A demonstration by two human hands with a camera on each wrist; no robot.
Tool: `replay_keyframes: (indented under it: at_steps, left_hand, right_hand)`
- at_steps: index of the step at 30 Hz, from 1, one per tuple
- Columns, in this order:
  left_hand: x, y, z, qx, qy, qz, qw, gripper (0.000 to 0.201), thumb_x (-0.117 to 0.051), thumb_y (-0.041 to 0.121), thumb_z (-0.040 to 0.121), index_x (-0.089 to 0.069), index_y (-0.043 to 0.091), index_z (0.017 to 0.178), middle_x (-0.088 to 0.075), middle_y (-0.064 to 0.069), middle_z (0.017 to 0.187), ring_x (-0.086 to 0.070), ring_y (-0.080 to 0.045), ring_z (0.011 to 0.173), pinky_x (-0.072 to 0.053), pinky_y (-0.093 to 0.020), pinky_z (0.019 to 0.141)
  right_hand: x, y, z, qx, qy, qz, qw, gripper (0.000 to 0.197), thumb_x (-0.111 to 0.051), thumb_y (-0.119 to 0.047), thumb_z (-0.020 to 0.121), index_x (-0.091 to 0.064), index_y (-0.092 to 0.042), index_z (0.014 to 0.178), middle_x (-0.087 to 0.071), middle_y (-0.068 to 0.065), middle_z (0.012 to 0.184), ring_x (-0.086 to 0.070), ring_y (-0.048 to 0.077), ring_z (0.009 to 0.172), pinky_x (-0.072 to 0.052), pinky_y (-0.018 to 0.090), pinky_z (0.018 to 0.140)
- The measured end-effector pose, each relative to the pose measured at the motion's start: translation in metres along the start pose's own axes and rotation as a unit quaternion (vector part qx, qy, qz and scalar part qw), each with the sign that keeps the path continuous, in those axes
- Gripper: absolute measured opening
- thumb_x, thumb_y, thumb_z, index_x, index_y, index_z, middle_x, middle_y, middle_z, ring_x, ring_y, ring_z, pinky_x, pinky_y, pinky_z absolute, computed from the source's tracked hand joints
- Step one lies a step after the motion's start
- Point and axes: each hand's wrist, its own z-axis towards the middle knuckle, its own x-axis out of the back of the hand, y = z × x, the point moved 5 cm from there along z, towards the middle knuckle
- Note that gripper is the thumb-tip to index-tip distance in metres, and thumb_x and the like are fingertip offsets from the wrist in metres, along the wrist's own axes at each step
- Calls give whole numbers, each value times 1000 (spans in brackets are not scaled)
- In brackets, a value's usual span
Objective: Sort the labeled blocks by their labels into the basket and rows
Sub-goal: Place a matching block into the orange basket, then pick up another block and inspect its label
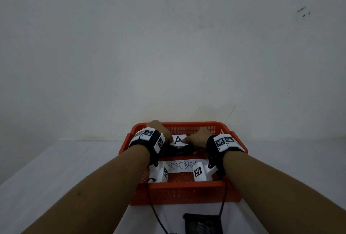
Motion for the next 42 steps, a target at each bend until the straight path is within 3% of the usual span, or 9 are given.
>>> replay_keyframes:
  at_steps: [3,6,13,15,18,26,34,37,42]
  left_hand:
    - [3,-2,-1,7,21,4,1000,42,-94,38,69,-61,13,67,-66,-3,67,-63,-15,57,-48,-24,49]
    - [3,-4,1,11,22,5,1000,44,-94,39,69,-59,12,69,-65,-3,69,-63,-16,59,-48,-24,50]
    - [25,4,1,-26,21,29,999,38,-93,35,71,-63,12,65,-68,-6,70,-64,-18,60,-48,-24,50]
    - [42,18,-1,-65,34,35,997,32,-89,35,77,-72,9,71,-74,-9,79,-72,-20,69,-53,-23,54]
    - [74,48,-18,-145,62,21,987,37,-81,38,87,-81,6,105,-79,-12,104,-75,-25,97,-57,-29,76]
    - [118,75,-99,-257,77,112,957,77,-62,57,96,-44,12,156,-48,-6,159,-47,-23,145,-38,-36,117]
    - [100,41,-212,-283,22,142,948,83,-58,59,97,-29,17,163,-37,-6,165,-39,-24,150,-32,-34,119]
    - [84,30,-251,-291,-12,147,945,76,-57,57,99,-33,20,161,-52,-6,155,-57,-24,135,-43,-33,111]
    - [54,14,-289,-322,-47,155,933,67,-58,57,99,-43,25,156,-53,1,154,-57,-19,131,-44,-29,105]
  right_hand:
    - [-1,-1,-1,3,2,-3,1000,51,-84,-31,83,-69,5,115,-76,17,104,-76,31,86,-65,39,78]
    - [-1,-4,-4,0,-9,-11,1000,44,-81,-28,87,-68,5,114,-75,14,96,-72,23,67,-58,29,55]
    - [18,-26,-13,60,49,-96,992,24,-75,-30,88,-71,-6,92,-65,7,81,-60,19,66,-47,25,56]
    - [31,-44,-22,109,82,-130,982,21,-70,-28,90,-71,-7,92,-68,11,84,-65,23,72,-52,30,66]
    - [57,-73,-42,172,124,-147,966,45,-70,-35,92,-65,-9,129,-69,13,127,-66,29,114,-54,35,93]
    - [106,-111,-129,258,120,-241,928,79,-64,-48,95,-29,-19,160,-39,6,162,-39,27,148,-38,43,117]
    - [122,-55,-222,272,126,-222,928,90,-66,-58,90,-25,-24,162,-27,1,169,-20,31,157,-25,52,125]
    - [114,-27,-255,272,124,-224,928,90,-66,-58,90,-23,-25,162,-25,3,169,-17,31,157,-23,52,125]
    - [94,13,-293,274,119,-252,921,92,-61,-66,85,-28,-24,160,-37,4,162,-26,31,153,-19,50,127]
